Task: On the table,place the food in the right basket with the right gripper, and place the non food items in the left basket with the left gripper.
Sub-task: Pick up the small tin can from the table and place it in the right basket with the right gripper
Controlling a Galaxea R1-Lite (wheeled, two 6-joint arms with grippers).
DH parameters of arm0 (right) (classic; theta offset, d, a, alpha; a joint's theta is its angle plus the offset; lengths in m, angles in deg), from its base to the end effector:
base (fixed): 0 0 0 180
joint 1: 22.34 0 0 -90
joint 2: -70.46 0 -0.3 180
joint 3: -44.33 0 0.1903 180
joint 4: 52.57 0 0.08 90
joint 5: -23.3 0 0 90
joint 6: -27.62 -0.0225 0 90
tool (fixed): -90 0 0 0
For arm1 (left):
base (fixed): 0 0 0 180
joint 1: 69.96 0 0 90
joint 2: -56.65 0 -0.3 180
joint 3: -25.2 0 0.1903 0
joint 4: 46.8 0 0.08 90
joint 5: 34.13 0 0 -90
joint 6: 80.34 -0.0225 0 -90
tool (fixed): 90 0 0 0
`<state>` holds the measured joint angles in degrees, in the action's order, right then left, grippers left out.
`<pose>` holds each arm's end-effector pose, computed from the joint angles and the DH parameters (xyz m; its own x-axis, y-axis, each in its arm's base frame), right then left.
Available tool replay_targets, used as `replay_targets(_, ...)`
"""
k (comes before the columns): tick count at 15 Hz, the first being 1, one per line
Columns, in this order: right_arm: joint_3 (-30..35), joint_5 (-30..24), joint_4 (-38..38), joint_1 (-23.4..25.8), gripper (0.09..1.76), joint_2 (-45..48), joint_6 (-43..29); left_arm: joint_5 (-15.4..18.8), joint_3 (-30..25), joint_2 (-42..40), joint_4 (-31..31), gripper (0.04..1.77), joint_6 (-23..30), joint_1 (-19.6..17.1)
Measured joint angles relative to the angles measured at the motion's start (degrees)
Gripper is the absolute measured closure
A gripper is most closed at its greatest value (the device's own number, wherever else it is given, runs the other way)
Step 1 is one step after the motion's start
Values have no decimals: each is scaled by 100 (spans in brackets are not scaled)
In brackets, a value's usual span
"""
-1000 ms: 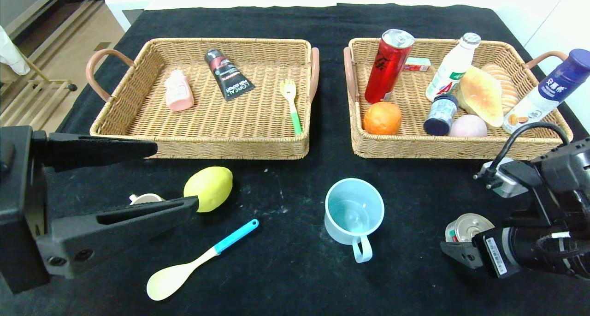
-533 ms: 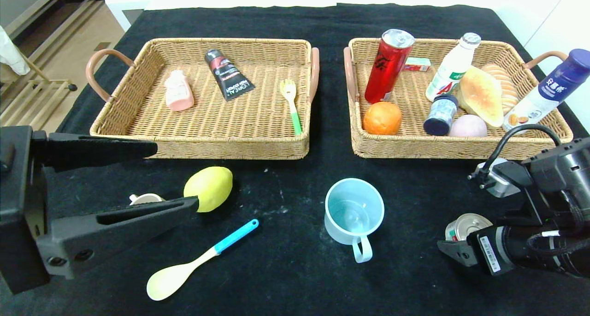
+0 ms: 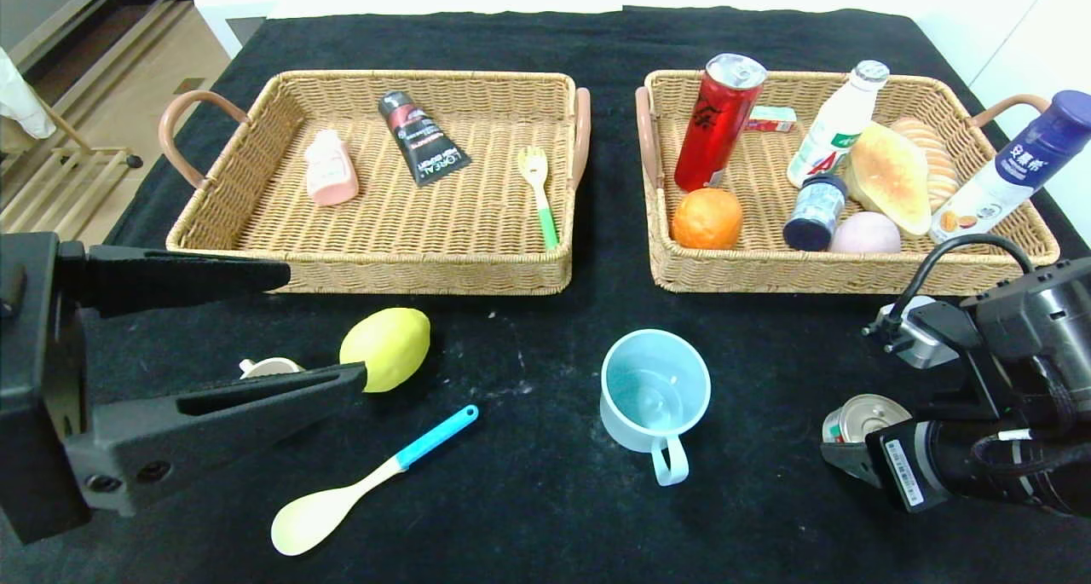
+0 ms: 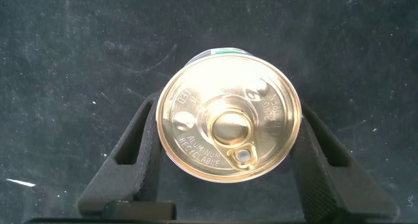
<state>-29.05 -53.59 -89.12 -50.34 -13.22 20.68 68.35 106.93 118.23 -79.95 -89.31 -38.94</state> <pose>0.2001 0.1006 0.1898 0.6946 0.1124 -0.7106 -0.2401 0.9673 -0.0816 0.1134 -0.0739 0.3065 0.7039 -0.6755 -0.2196 0.7053 0.7012 0.1039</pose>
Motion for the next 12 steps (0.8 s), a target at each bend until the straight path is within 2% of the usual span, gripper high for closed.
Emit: replay_targets(12, 7, -2, -11, 0, 69, 85, 13, 0, 0, -4, -2, 9, 2, 0)
